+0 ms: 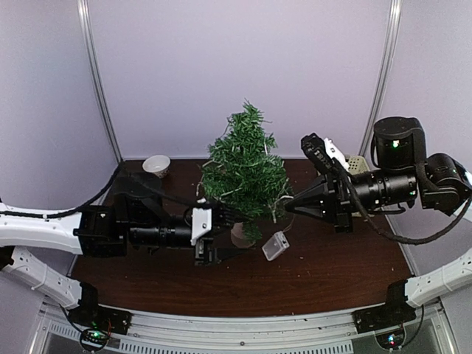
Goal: Decorate the small christmas tree
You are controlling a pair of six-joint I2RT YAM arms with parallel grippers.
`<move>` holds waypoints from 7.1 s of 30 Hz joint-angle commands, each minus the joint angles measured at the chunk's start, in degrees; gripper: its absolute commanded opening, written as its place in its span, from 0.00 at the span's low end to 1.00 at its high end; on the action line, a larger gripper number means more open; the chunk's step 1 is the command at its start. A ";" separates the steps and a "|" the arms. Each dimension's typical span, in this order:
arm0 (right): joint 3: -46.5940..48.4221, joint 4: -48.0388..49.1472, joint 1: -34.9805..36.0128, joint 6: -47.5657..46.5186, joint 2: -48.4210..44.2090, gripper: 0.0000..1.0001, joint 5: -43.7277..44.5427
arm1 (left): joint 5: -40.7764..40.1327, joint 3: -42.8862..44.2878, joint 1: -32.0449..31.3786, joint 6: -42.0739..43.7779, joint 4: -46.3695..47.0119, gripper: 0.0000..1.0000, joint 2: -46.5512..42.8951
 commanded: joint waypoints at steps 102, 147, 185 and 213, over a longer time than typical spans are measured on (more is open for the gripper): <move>-22.50 22.67 -16.63 21.95 -6.87 0.57 18.93 | -6.85 15.41 -12.72 -5.07 -17.32 0.00 15.78; -28.13 22.07 -21.92 27.62 -6.05 0.00 9.03 | -10.09 9.04 -9.09 -9.03 -18.26 0.00 10.17; -24.14 30.47 -18.27 27.29 5.73 0.15 0.91 | -32.55 6.54 7.86 -17.26 -38.86 0.00 -6.21; -24.09 28.92 -18.40 26.06 3.98 0.19 2.01 | -36.95 16.85 18.93 15.02 -23.59 0.00 6.42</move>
